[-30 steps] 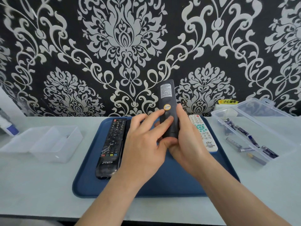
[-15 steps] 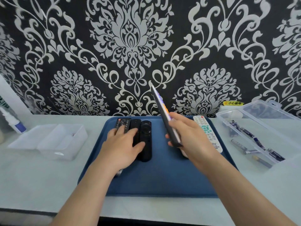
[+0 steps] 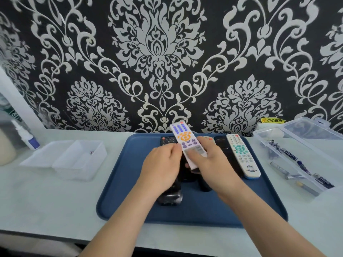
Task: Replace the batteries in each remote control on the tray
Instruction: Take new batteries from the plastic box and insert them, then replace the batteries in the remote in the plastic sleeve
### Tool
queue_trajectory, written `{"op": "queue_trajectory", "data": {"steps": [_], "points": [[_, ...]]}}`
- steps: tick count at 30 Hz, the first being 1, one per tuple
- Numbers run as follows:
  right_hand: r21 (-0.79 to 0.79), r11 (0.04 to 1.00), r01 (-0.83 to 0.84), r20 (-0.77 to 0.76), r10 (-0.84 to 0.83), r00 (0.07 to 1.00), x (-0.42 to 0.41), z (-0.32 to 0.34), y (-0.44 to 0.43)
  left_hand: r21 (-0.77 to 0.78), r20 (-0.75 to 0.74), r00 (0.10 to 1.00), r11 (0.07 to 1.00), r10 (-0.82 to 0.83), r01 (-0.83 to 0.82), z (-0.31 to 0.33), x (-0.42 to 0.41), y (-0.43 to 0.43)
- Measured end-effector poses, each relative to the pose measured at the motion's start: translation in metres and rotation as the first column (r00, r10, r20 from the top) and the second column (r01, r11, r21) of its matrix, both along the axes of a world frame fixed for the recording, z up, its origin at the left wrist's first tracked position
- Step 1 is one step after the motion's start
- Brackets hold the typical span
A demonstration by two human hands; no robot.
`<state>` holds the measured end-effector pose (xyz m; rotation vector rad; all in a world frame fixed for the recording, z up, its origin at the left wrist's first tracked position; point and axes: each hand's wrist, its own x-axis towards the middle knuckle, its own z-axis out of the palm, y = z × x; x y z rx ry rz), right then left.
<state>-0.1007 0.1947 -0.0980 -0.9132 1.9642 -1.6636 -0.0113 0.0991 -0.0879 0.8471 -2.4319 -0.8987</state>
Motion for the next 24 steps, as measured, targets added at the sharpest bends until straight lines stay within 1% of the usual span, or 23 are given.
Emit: {"op": "queue_trajectory", "data": {"steps": [1,2,3,4,6,7,8,10,11,12,14,15,17,19,20,21,24], "points": [[-0.02,0.999,-0.037,-0.054,0.036,0.998,0.003,0.0,-0.002,0.184,-0.12,0.993,0.983,0.002,0.02,0.004,0.001,0.0],[-0.045,0.994,-0.097,-0.079,0.094,0.992,0.006,0.0,-0.005,0.329,-0.219,0.976,0.942,0.013,0.061,0.007,0.003,0.0],[-0.059,0.984,-0.171,-0.092,0.165,0.982,0.009,0.0,-0.006,0.415,-0.274,0.961,0.906,0.032,0.089,0.008,0.004,-0.001],[-0.06,0.97,-0.235,-0.119,0.227,0.967,0.012,0.0,-0.007,0.455,-0.298,0.953,0.886,0.055,0.092,0.008,0.006,-0.005],[-0.001,0.96,-0.281,-0.23,0.273,0.934,0.019,0.0,-0.008,0.465,-0.309,0.944,0.884,0.117,0.043,0.008,0.012,-0.017],[0.06,0.961,-0.268,-0.314,0.273,0.909,0.022,-0.001,-0.009,0.429,-0.295,0.943,0.903,0.157,-0.016,0.007,0.016,-0.026],[0.137,0.96,-0.244,-0.411,0.279,0.868,0.025,-0.004,-0.011,0.353,-0.258,0.947,0.931,0.19,-0.091,0.008,0.021,-0.035],[0.33,0.929,-0.165,-0.573,0.336,0.747,0.031,-0.009,-0.013,0.146,-0.095,0.968,0.965,0.232,-0.217,0.008,0.034,-0.051],[0.428,0.893,-0.137,-0.603,0.395,0.693,0.035,-0.011,-0.012,0.077,-0.008,0.973,0.971,0.229,-0.228,0.007,0.04,-0.055],[0.514,0.849,-0.121,-0.611,0.461,0.644,0.039,-0.012,-0.013,0.045,0.074,0.973,0.974,0.217,-0.221,0.005,0.047,-0.06],[0.633,0.769,-0.089,-0.605,0.563,0.562,0.045,-0.013,-0.012,-0.015,0.252,0.95,0.982,0.186,-0.188,0.0,0.055,-0.065],[0.659,0.748,-0.074,-0.606,0.587,0.537,0.046,-0.014,-0.011,-0.052,0.34,0.923,0.984,0.179,-0.172,-0.003,0.058,-0.066],[0.682,0.731,-0.034,-0.617,0.599,0.511,0.048,-0.015,-0.011,-0.162,0.437,0.876,0.976,0.206,-0.149,-0.007,0.059,-0.065],[0.676,0.737,-0.007,-0.639,0.591,0.492,0.049,-0.016,-0.011,-0.324,0.473,0.838,0.938,0.27,-0.12,-0.009,0.059,-0.063],[0.668,0.744,0.008,-0.655,0.583,0.48,0.05,-0.017,-0.011,-0.375,0.48,0.827,0.921,0.292,-0.107,-0.011,0.059,-0.062],[0.658,0.753,0.02,-0.67,0.573,0.472,0.051,-0.018,-0.011,-0.39,0.485,0.823,0.916,0.295,-0.099,-0.012,0.058,-0.061],[0.644,0.763,0.051,-0.69,0.551,0.47,0.053,-0.023,-0.015,-0.363,0.497,0.82,0.926,0.285,-0.102,-0.014,0.056,-0.062]]}}
